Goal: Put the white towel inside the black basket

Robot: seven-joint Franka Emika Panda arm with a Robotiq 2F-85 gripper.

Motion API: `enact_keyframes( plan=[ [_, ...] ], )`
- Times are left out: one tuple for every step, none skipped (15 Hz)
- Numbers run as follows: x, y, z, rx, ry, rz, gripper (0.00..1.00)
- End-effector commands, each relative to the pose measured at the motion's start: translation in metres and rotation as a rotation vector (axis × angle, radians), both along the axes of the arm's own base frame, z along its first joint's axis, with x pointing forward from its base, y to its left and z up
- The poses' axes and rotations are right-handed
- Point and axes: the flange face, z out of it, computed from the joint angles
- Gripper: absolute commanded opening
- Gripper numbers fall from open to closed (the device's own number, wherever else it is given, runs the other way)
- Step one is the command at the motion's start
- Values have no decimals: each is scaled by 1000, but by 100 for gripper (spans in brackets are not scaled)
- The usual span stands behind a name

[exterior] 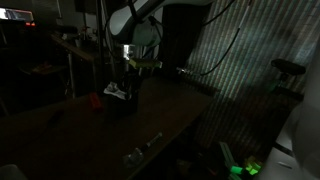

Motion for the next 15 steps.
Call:
enact_keyframes(
  plan=[
    [-1, -3, 9, 14, -13, -1, 5],
    [-1, -3, 10, 11, -15, -1, 2],
    [-1, -3, 12, 10, -21, 1, 0],
    [-1, -3, 16, 5, -31, 2, 0],
    [0, -3, 24, -2, -50, 6, 0],
    [1, -3, 31, -5, -68, 9, 2],
    [3, -2, 42, -17, -92, 17, 2],
    [5, -1, 49, -22, -108, 21, 2],
    [9, 1, 60, -35, -132, 31, 2],
    [11, 2, 67, -45, -150, 39, 2],
    [14, 3, 74, -54, -168, 50, 2],
    [17, 6, 78, -62, -180, 60, 2],
    [19, 9, 78, -67, -186, 72, 2],
    [20, 11, 78, -75, -188, 82, 2],
    [21, 14, 75, -77, -189, 90, 2]
  ],
)
